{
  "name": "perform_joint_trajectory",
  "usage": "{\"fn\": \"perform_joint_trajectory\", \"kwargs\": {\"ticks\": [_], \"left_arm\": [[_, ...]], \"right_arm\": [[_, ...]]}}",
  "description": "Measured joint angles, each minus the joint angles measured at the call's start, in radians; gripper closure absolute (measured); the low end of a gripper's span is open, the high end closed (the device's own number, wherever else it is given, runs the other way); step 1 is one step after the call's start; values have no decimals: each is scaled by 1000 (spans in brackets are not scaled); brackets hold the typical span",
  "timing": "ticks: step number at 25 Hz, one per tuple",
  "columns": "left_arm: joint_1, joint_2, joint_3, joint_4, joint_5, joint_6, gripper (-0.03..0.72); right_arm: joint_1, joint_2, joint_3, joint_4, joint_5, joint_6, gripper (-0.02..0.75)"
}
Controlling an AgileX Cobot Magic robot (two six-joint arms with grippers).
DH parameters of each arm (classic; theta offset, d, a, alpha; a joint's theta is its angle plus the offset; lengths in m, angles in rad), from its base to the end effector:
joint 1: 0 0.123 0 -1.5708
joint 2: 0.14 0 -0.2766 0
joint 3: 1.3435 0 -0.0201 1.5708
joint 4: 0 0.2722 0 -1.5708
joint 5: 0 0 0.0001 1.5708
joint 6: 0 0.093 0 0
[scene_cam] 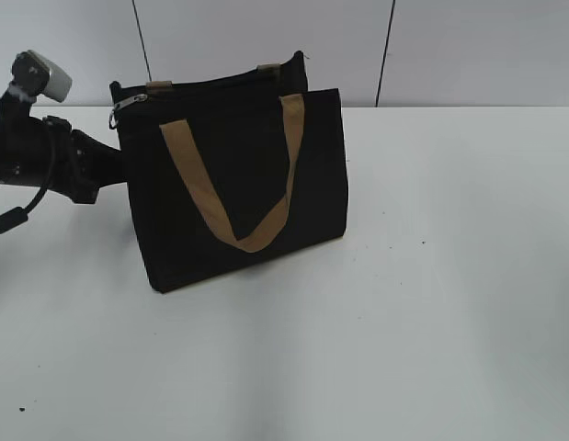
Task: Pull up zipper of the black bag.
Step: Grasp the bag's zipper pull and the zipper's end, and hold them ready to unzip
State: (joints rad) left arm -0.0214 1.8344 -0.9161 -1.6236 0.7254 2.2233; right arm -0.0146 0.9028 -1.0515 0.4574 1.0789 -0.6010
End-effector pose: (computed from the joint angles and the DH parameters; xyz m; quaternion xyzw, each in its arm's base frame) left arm 0.3548 -0.0693 0.1407 0.3863 0.7844 -0.2153 0.4349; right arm 0.1809 0.0336 0.3838 -0.2354 0.8797 0.1093 0.3985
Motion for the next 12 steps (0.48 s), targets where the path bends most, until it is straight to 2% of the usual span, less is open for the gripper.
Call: {"fn": "perform_joint_trajectory", "kwargs": {"ticks": [7, 12], "left_arm": [[9, -13, 0, 87, 10, -76, 671], [52, -13, 0, 100, 57, -94, 671]], "right_arm": [[5, 190, -139, 109, 18, -173, 372], [115, 315, -243, 106, 21, -203, 372]]}}
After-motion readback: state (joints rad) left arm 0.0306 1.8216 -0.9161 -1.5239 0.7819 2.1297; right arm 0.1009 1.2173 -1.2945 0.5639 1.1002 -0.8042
